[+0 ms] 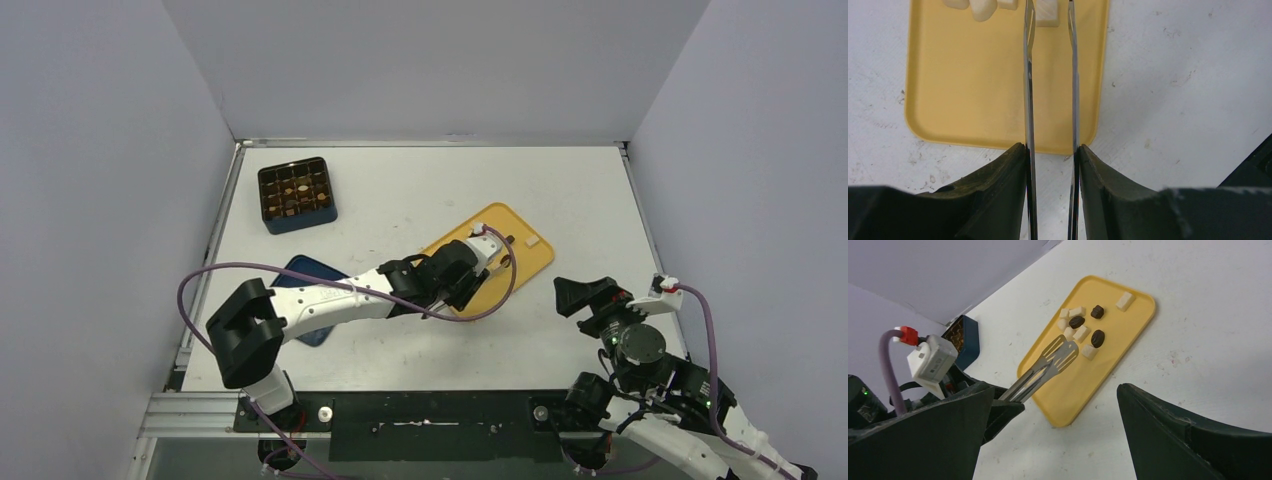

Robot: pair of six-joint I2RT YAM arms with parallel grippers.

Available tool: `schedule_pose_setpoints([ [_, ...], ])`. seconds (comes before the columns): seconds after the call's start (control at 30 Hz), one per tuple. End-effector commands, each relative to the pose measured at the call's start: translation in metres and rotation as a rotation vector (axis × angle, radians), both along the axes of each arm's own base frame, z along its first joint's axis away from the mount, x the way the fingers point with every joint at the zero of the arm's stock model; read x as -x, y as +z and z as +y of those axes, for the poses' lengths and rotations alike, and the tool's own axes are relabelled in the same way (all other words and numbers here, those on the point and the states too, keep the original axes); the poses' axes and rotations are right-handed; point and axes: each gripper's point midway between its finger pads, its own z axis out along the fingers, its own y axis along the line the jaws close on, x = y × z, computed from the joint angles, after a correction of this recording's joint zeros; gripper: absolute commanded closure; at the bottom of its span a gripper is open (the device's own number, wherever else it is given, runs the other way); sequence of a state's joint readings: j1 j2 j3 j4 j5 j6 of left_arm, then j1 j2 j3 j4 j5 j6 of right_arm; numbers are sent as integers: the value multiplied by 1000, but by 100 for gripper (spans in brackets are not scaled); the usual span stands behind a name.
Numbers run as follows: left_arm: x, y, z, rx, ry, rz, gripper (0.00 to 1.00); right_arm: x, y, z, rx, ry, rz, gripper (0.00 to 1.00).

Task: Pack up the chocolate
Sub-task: Pick up the fake chocolate from the plate.

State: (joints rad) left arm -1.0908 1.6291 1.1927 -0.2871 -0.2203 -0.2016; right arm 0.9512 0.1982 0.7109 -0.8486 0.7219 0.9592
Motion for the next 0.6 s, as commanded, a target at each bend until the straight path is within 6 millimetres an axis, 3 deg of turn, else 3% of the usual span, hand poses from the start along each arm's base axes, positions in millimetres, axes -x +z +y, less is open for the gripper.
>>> schedule_pose_setpoints([
  [0.0, -7, 12, -28, 63, -27, -48, 62, -1, 4, -1, -26, -8, -26, 0],
  [0.57, -20, -26, -34, -42, 13, -48, 61, 0, 5, 3, -28, 19, -31, 0],
])
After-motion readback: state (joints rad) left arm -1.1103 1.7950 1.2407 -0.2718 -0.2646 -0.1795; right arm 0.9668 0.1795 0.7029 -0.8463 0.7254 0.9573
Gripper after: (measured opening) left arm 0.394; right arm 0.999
